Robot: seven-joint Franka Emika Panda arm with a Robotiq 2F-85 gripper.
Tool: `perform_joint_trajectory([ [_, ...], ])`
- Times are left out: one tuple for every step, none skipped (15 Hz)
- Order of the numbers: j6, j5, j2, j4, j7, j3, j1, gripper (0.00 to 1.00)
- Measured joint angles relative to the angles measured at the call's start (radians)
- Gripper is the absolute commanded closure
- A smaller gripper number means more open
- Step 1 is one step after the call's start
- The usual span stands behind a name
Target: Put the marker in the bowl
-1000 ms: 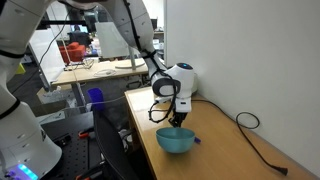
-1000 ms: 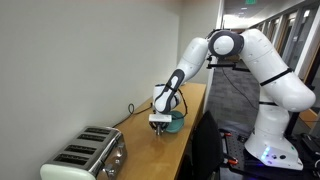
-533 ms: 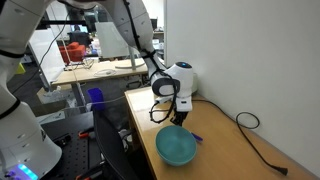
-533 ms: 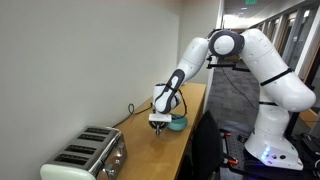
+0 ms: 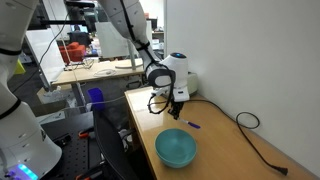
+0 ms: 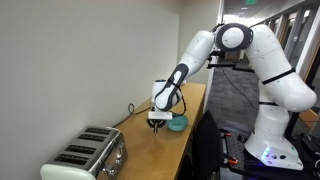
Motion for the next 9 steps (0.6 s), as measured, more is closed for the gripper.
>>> perform_joint_trajectory([
  [-0.004, 0.000, -0.028, -0.022, 0.000, 0.000, 0.001, 0.97],
  [-0.010, 0.001, -0.058, -0.046, 0.000, 0.000, 0.001, 0.97],
  [-0.020, 0.003, -0.090, -0.071, -0.001, 0.002, -0.002, 0.97],
  [-0.029, 0.004, -0.123, -0.098, -0.001, 0.002, -0.006, 0.97],
  [-0.040, 0.011, -0.157, -0.124, -0.009, 0.004, -0.012, 0.97],
  [-0.056, 0.028, -0.192, -0.149, -0.032, 0.010, -0.022, 0.97],
  [-0.073, 0.047, -0.222, -0.170, -0.059, 0.017, -0.036, 0.97],
  [-0.098, 0.071, -0.251, -0.188, -0.095, 0.025, -0.054, 0.97],
  [-0.126, 0.094, -0.276, -0.203, -0.135, 0.029, -0.073, 0.97],
])
